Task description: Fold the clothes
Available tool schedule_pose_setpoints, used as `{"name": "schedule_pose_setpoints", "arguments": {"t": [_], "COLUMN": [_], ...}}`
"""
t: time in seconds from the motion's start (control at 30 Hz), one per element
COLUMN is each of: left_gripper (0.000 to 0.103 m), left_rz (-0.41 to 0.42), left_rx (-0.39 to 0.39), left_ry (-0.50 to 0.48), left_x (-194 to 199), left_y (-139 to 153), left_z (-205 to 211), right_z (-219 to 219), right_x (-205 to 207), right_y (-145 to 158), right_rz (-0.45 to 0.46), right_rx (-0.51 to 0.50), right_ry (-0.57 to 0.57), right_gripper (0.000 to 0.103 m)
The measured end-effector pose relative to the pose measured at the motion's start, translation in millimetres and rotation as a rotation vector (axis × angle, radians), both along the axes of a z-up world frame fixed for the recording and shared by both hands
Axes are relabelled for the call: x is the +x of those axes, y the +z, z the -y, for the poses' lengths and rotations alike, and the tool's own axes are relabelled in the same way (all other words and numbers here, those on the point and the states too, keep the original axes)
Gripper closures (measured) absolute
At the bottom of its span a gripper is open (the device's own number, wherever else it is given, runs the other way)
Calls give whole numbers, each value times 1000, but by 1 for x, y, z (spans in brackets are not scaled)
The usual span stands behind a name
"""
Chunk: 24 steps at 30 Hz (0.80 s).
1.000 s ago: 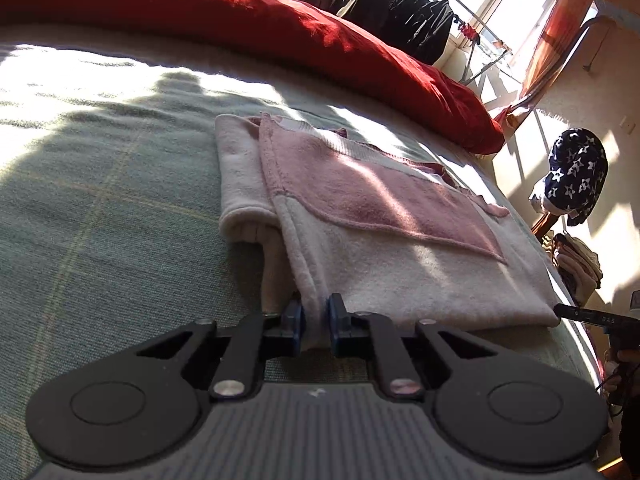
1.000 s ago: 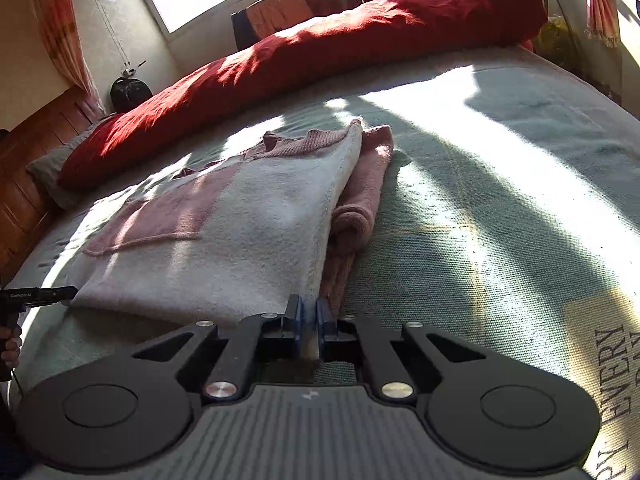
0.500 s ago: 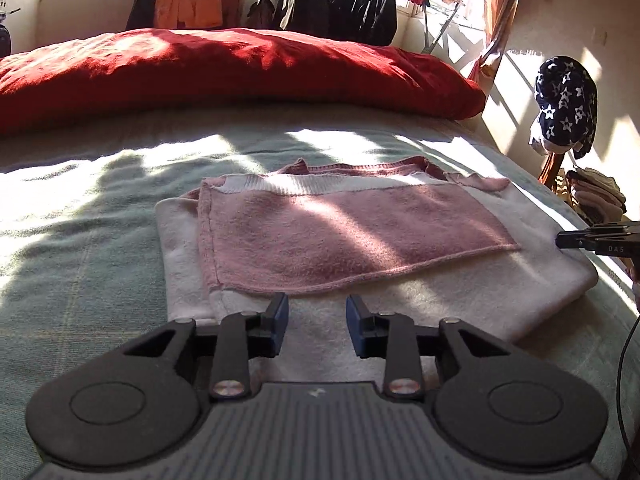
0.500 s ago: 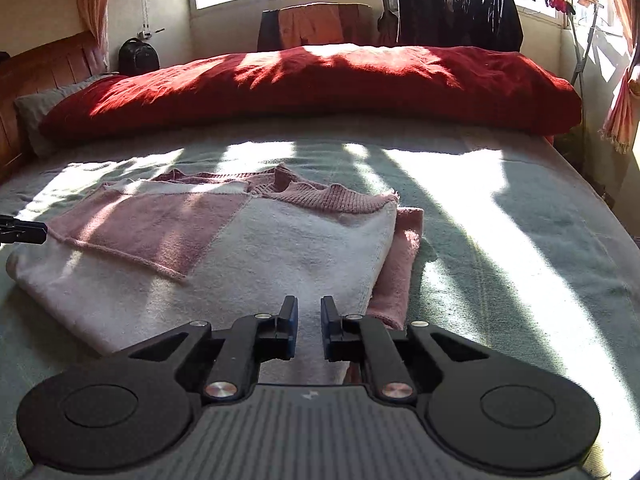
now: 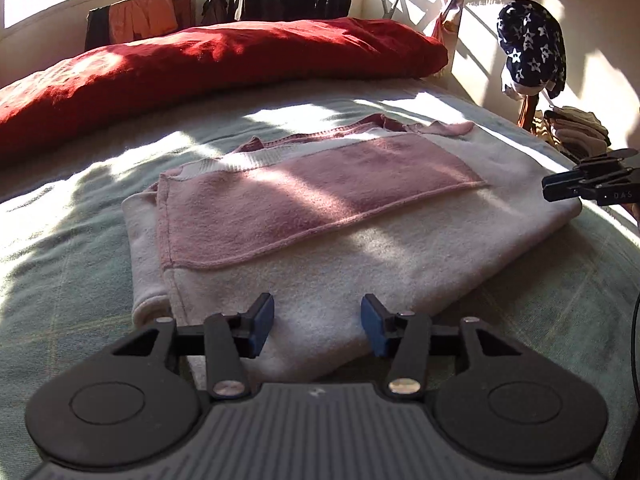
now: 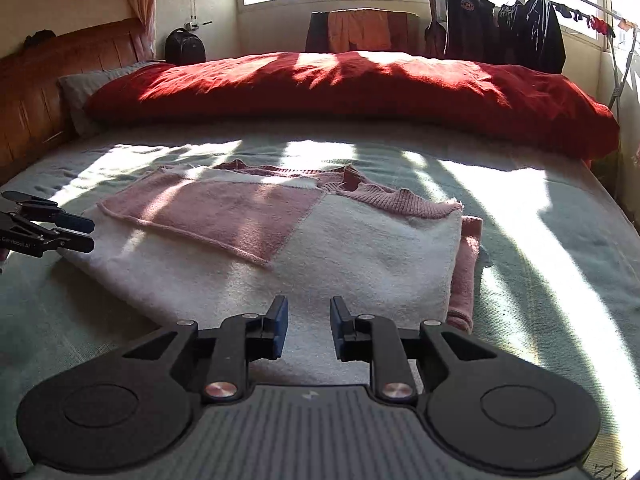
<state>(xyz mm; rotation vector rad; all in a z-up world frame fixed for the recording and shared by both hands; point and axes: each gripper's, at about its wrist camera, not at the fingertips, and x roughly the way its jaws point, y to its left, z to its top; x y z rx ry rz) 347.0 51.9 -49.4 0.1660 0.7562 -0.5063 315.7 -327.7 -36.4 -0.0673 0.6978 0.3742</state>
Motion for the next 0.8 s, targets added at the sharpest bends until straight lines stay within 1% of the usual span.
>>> {"name": "schedule_pose_setpoints", "arguments": {"t": [0.07, 0.13, 0.2, 0.23, 0.27, 0.3, 0.33, 0.4, 0.47, 0.5, 0.6, 0.63, 0.7, 0.73, 0.8], "left_gripper": [52, 52, 46, 38, 31, 28, 24, 23, 23, 23, 23, 23, 16, 11, 8], "left_rz": [14, 31, 116, 158, 200, 245, 328, 444, 498, 524, 563, 568, 569, 570, 584], "left_rx": [6, 37, 144, 198, 251, 308, 402, 562, 681, 738, 791, 786, 791, 802, 815], "left_ry": [-4, -10, -73, -104, -136, -170, -248, -376, -473, -519, -544, -530, -508, -504, -512], "left_x": [-10, -19, -32, -39, -45, -52, -63, -80, -88, -92, -87, -82, -72, -65, -58], "left_y": [-3, 4, 12, 17, 21, 25, 23, 11, -8, -17, -33, -33, -33, -34, -34], "left_z": [-5, -8, 7, 15, 22, 30, 49, 79, 100, 111, 123, 124, 127, 129, 132], "right_z": [2, 11, 14, 13, 7, -4, -15, -41, -71, -85, -114, -119, -127, -129, -133], "right_x": [-5, -13, -21, -25, -27, -30, -32, -37, -40, -41, -39, -38, -37, -36, -33], "right_y": [-12, -17, -9, -4, 0, 4, 7, 9, 0, -6, -22, -24, -25, -23, -19], "right_rz": [-37, -47, -33, -21, -1, 28, 57, 105, 146, 166, 195, 199, 213, 216, 221], "right_rx": [-49, -74, -89, -108, -140, -187, -234, -328, -432, -486, -598, -609, -614, -606, -584], "right_ry": [-13, -28, -25, -22, -8, 27, 62, 142, 226, 266, 336, 348, 372, 378, 380], "right_gripper": [72, 70, 69, 65, 55, 50, 44, 39, 33, 33, 33, 33, 33, 33, 31]}}
